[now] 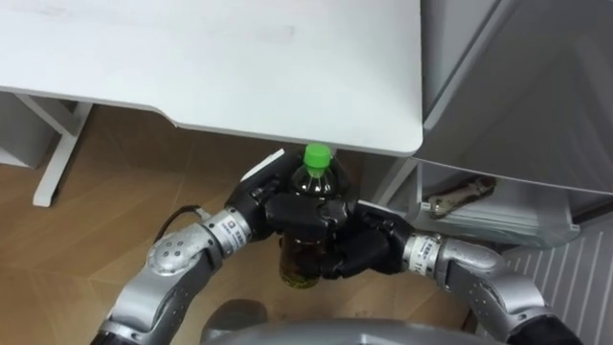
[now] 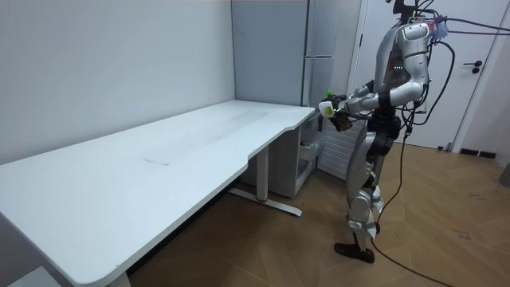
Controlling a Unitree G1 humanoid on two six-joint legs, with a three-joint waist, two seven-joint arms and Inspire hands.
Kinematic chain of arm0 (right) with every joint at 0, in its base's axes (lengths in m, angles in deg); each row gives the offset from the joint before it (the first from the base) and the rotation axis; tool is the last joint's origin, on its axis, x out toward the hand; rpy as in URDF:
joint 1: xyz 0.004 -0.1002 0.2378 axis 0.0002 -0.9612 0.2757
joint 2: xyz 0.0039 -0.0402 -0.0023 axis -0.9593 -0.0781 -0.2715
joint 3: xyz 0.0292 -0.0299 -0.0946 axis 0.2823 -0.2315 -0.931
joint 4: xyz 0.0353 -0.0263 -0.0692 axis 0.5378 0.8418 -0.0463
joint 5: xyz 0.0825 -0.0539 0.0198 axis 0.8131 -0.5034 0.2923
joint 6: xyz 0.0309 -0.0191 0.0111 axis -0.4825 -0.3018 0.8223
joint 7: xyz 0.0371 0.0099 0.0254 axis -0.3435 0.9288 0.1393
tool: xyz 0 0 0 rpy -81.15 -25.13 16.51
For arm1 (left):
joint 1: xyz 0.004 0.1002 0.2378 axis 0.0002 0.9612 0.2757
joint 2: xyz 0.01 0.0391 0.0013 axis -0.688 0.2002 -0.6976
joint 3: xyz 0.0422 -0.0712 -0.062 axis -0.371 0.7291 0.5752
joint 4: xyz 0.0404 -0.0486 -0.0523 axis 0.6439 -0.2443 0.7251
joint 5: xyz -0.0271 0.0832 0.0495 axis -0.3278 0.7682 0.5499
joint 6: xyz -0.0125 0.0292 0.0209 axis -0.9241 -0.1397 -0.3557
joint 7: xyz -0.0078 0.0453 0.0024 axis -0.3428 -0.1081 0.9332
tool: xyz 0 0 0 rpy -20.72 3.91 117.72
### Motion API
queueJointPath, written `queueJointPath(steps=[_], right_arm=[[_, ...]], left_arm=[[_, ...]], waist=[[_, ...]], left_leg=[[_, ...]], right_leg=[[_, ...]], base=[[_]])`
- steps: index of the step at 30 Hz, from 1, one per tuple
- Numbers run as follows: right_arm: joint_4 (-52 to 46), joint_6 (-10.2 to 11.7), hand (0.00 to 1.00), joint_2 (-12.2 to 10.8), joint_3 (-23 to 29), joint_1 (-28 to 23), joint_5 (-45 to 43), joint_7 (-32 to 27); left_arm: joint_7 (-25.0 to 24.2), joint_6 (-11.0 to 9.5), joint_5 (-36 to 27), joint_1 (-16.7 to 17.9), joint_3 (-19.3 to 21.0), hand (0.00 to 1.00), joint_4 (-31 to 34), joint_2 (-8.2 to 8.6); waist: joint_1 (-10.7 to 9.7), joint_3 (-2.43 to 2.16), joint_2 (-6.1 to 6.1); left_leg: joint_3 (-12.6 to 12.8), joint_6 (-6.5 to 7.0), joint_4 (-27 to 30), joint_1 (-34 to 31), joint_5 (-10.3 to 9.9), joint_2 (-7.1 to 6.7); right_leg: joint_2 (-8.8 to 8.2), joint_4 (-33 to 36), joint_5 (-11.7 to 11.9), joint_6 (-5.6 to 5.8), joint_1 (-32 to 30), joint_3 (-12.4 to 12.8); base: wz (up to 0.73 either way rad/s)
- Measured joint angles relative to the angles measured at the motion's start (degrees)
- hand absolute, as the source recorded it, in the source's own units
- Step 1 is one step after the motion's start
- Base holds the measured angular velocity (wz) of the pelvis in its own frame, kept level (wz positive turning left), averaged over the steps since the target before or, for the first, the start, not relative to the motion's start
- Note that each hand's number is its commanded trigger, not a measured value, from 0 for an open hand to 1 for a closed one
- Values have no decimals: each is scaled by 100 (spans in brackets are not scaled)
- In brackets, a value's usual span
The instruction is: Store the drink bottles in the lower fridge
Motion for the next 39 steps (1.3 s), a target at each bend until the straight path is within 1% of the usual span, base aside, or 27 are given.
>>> queueJointPath(steps=[3,6,7,8,9,16,18,21,22,25,26,28,29,30,31,33,36,37,39], right_arm=[[-30,26,100,-1,-43,9,0,-63],[-74,26,100,-8,-58,13,0,-171],[-74,25,100,-8,-63,12,-1,-209],[-76,25,100,-7,-64,10,-1,-209],[-83,25,100,-9,-66,10,-1,-212],[-114,63,100,-6,-124,-3,-1,-254],[-114,62,100,-11,-137,-7,-1,-242],[-114,57,100,-16,-178,-8,-1,-224],[-114,50,100,-23,-178,-15,2,-192],[-114,-62,100,-14,-173,-18,140,-121],[-114,-70,100,-13,-173,-18,171,-110],[-113,-117,100,6,-167,-19,309,-106],[-112,-126,100,8,-160,-19,388,-113],[-114,-126,100,3,-123,-31,598,-111],[-113,-125,100,-1,-73,-38,761,-118],[-113,-127,100,16,-39,-62,822,-143],[-113,-165,100,73,-13,-129,835,-166],[-113,-186,100,85,-13,-145,838,-167],[-113,-193,100,92,-13,-152,842,-170]], left_arm=[[1,17,-185,-3,1,100,-21,-4],[0,17,-211,-38,-1,100,-21,-4],[0,17,-211,-51,-22,86,-21,1],[0,16,-211,-51,-48,66,-21,4],[1,17,-226,-53,-47,0,-21,6],[16,-1,-448,-54,-39,0,-83,21],[24,-27,-461,-59,-33,0,-125,21],[22,-34,-458,-59,-34,0,-182,47],[9,-33,-457,-58,-41,0,-183,44],[-27,-48,-337,-66,-36,0,-233,-6],[-32,-55,-267,-73,-27,0,-251,-8],[-92,-158,-201,-173,-29,0,-548,-2],[-113,-161,-202,-191,-29,0,-669,-5],[-153,-217,-196,-201,-26,0,-844,-19],[-159,-228,-191,-208,-35,0,-1020,-18],[-177,-254,-209,-215,-36,0,-1055,24],[-268,-346,-208,-242,-32,0,-1225,24],[-281,-360,-207,-240,-28,0,-1260,24],[-295,-360,-207,-239,-25,0,-1289,25]], waist=[[-6,1,3],[-27,1,3],[-27,1,3],[-28,1,3],[-30,3,6],[-35,9,15],[-82,12,21],[-137,30,50],[-145,38,63],[-159,35,82],[-160,37,88],[-147,37,105],[-148,37,108],[-160,37,113],[-183,35,116],[-193,35,115],[-190,27,125],[-189,18,125],[-174,18,127]], left_leg=[[49,2,26,-10,1,1],[60,5,22,-9,-1,-6],[62,5,14,-4,-1,-8],[63,5,10,0,-1,-9],[66,5,4,9,-1,-8],[131,13,-135,112,5,-10],[133,14,-149,116,6,-11],[133,21,-189,117,13,-18],[133,21,-194,117,14,-19],[159,21,-175,140,15,-18],[164,21,-174,144,15,-18],[210,22,-181,164,15,-18],[221,22,-183,169,15,-18],[224,23,-183,170,15,-19],[223,23,-183,170,14,-20],[217,23,-192,168,14,-21],[228,25,-244,236,17,-21],[249,28,-294,282,25,-23],[285,29,-325,350,29,-24]], right_leg=[[-10,17,0,-1,-8,34],[-17,18,0,-1,-8,51],[-20,25,-1,1,-10,52],[-21,30,-3,3,-12,54],[-20,36,-4,5,-13,63],[-21,39,-7,10,4,137],[-20,24,-8,12,10,133],[-22,5,-8,12,1,135],[-22,-1,-8,12,-3,137],[-21,2,-10,15,-3,169],[-21,2,-10,15,-2,178],[-21,-2,-10,16,-7,260],[-21,-3,-11,17,-8,281],[-21,-6,-11,17,-9,285],[-21,-7,-11,17,-9,287],[-21,-4,-12,18,-9,296],[-17,-3,-13,20,17,325],[-16,-1,-13,20,23,358],[-14,2,-13,20,47,408]], base=[[-8],[-1],[0],[0],[-3],[-5],[0],[0],[0],[-3],[-7],[-8],[-8],[-3],[0],[0],[-4],[-13],[-12]])
